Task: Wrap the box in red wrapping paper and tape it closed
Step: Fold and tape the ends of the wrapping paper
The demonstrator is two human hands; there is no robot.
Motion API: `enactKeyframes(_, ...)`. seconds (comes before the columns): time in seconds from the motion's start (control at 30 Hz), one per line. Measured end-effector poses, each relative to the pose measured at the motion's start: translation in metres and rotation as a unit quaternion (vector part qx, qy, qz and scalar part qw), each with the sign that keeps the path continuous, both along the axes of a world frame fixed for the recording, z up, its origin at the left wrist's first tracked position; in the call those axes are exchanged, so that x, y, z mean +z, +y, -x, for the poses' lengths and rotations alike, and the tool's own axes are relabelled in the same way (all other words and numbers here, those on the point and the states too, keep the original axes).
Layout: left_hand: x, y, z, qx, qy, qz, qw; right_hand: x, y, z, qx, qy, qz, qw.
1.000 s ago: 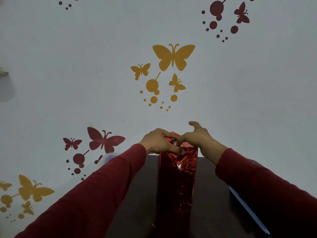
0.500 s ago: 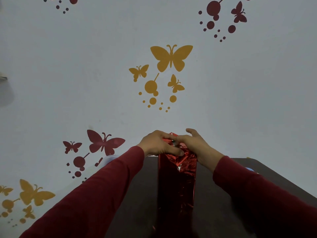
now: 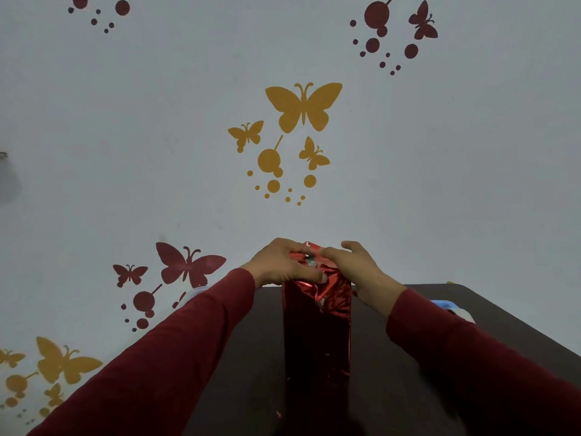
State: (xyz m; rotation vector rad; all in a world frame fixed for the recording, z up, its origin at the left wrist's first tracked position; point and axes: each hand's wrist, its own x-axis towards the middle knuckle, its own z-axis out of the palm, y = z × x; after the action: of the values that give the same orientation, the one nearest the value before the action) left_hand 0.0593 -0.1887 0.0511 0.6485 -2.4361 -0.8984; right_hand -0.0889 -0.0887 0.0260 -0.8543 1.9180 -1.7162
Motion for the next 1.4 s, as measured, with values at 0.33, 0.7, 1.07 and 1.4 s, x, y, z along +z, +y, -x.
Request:
enactKeyframes(0.33,-0.013,0.061,-0.008,0.081,0.268,0.236,0.930,-0.027,0.097,0.018,-0.082,0.026,0.083,0.993)
enactKeyframes(0.7,-0.115,0.172,0.114,-0.180,0.296,0.337,0.875,-0.070,0.214,0.065,-0.236,0.141,-0.019,0.961)
enactKeyframes(1.07,-0.183,0.164,0.176,-0.164,0.123,0.116,0.972,-0.080,0.218,0.118,-0.152,-0.114,-0.193,0.963)
enactKeyframes(1.4,-0.187,0.160,0.178,-0.166,0.120,0.087,0.975,-0.066,0.206,0.127,-0.103,-0.240,-0.107,0.959)
